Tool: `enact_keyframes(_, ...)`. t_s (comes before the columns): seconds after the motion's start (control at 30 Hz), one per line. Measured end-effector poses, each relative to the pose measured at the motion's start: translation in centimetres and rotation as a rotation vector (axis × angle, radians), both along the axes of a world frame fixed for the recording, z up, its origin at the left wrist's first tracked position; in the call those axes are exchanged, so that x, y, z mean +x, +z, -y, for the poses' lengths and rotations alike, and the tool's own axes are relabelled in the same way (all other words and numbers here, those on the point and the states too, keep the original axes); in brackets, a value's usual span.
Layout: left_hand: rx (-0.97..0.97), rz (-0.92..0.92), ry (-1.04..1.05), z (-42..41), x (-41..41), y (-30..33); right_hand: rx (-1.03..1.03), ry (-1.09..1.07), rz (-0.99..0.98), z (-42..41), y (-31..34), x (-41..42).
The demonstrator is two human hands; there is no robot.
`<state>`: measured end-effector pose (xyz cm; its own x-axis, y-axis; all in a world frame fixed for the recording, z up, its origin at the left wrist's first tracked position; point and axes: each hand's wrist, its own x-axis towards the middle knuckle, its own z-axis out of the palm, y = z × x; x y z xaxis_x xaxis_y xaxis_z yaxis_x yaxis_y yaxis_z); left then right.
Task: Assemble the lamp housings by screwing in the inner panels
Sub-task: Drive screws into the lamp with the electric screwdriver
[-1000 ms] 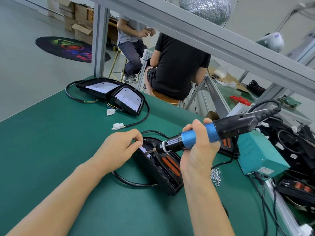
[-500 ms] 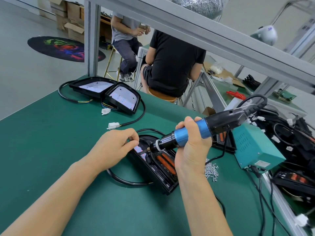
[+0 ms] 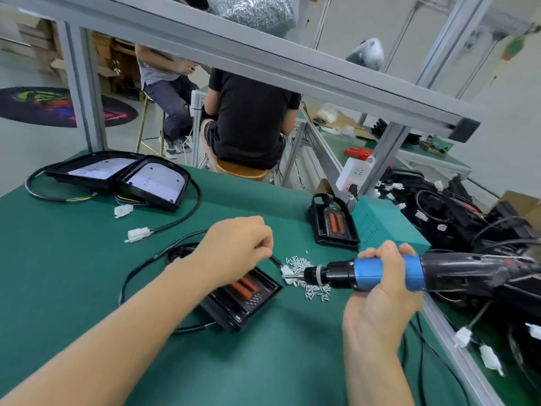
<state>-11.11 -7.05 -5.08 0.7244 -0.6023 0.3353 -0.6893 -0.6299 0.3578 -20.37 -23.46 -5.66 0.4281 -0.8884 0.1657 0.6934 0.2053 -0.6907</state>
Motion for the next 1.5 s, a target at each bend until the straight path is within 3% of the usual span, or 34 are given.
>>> enact_keyframes(0.17, 0.466, 0.132, -0.053, 8.2, -0.6, -0.9, 0.031, -0.09, -0.038, 2.3, -0.7, -1.0)
enact_keyframes(0.33, 0.677, 0.084, -0.088, 10.6, -0.4, -3.1, 0.055, -0.153, -0.077, 4.0, -1.5, -1.4)
enact_keyframes(0.7, 0.679, 0.002, -0.074, 10.1, 0.2, -4.0, 0.203, -0.111, -0.067, 5.2, -2.7, -1.3)
enact_keyframes(0.87, 0.527, -0.128, -0.104, 8.7, 0.9, -4.6, 0.248, -0.087, -0.041, 5.4, -2.5, -1.5)
enact_keyframes(1.13, 0.467, -0.081, -0.051, 8.6, 0.9, -4.4, 0.193, -0.031, -0.079, 4.6, -2.8, -0.7)
enact_keyframes(1.5, 0.534, -0.013, -0.023, 8.9, 0.1, -4.7, 0.156, -0.006, -0.156, 4.0, -3.9, 0.4)
